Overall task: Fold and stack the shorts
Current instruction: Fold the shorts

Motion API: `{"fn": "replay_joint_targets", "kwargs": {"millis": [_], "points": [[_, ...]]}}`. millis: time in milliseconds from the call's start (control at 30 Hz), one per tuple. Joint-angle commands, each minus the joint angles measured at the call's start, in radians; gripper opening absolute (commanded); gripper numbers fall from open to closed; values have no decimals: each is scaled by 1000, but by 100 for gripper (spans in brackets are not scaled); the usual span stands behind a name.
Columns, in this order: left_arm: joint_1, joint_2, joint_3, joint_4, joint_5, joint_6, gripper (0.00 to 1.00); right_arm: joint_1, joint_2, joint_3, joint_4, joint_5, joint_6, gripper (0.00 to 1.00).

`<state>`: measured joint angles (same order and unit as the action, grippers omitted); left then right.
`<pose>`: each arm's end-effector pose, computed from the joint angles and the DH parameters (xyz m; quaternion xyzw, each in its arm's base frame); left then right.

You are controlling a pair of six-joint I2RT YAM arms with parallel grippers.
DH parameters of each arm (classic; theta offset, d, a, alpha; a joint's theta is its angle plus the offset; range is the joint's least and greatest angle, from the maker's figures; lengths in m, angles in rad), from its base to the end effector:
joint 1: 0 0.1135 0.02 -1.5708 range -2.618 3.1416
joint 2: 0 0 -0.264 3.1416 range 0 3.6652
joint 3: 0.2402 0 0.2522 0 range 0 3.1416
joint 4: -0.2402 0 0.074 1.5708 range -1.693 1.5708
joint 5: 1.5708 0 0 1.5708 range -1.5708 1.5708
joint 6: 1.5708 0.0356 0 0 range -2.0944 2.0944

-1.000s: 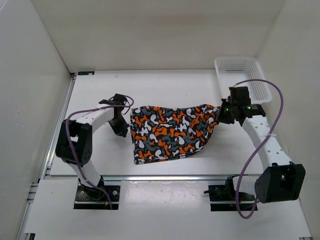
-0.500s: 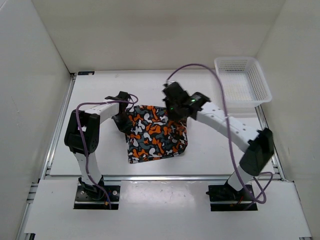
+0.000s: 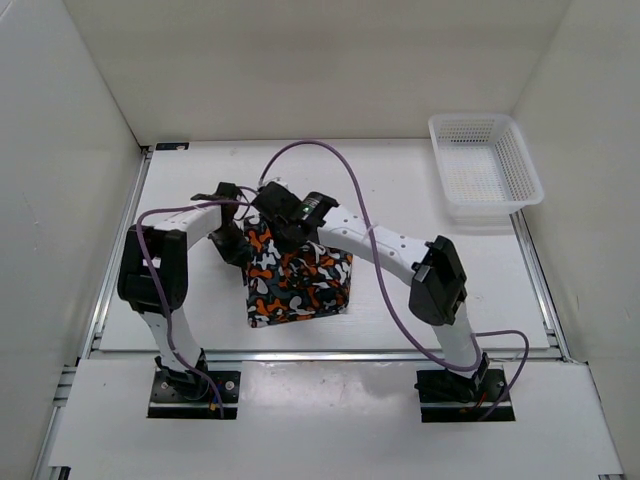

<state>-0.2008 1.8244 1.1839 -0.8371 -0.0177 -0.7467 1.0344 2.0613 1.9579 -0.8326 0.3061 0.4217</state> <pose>0.3222 -0.0649 0.1617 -0.2697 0.9618 -0.0134 0.0455 0.2434 0.3884 0.2939 -0.2378 0.9096 0.0971 0.3266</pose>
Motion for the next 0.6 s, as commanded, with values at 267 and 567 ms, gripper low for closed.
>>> {"fn": "replay_joint_targets", "kwargs": {"millis": [267,567], "points": [[52,-60,-21,7,10,44,10,47,85,136,46,-91,-14,0],[83,-80,-21,7,19,62,10,47,123,151,183,-254,-26,7]]}}
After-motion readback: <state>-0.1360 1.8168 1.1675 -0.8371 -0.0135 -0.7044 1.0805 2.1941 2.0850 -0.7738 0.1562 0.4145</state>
